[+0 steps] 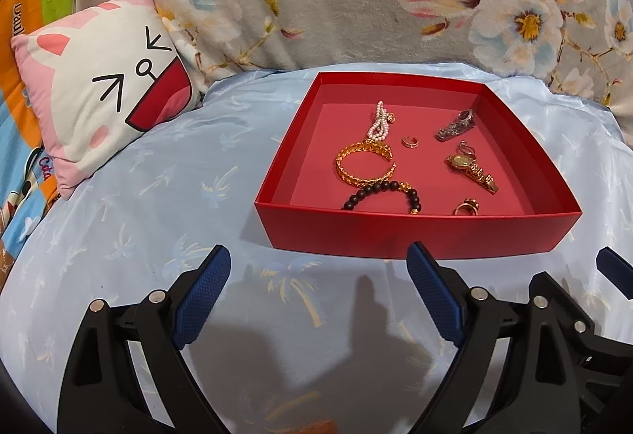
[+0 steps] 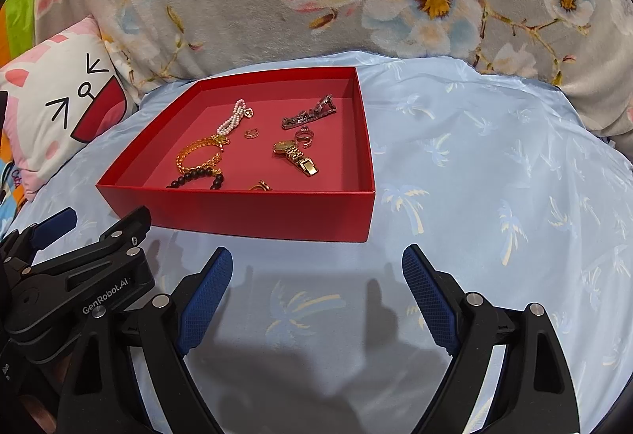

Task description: Organize jewelry

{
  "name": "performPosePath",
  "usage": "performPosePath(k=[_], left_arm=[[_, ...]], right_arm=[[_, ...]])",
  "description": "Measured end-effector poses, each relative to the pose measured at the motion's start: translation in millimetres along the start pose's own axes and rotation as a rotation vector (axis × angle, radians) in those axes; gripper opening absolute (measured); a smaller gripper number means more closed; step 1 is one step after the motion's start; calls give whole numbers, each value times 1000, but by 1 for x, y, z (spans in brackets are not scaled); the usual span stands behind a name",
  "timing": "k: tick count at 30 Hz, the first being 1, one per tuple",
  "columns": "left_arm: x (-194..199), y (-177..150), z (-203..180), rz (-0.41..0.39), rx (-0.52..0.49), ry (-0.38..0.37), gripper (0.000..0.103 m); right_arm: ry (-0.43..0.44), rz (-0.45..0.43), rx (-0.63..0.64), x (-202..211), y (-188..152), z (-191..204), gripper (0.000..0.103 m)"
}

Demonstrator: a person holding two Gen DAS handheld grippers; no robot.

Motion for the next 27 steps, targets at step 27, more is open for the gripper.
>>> performPosePath(k=[27], left_arm=[[0,0,2,-5,3,7,88]], right_arm=[[5,-5,1,1,0,2,86]])
Point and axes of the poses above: each gripper's, at about its wrist camera, not at the fingertips, and x roughly against the way its jaws point, z to its left, y to its top, the point moved 10 cm from there along -x, roughly the way its jaws point, and after that the axes turned 10 degrees about -z, right-handed, at the moved point
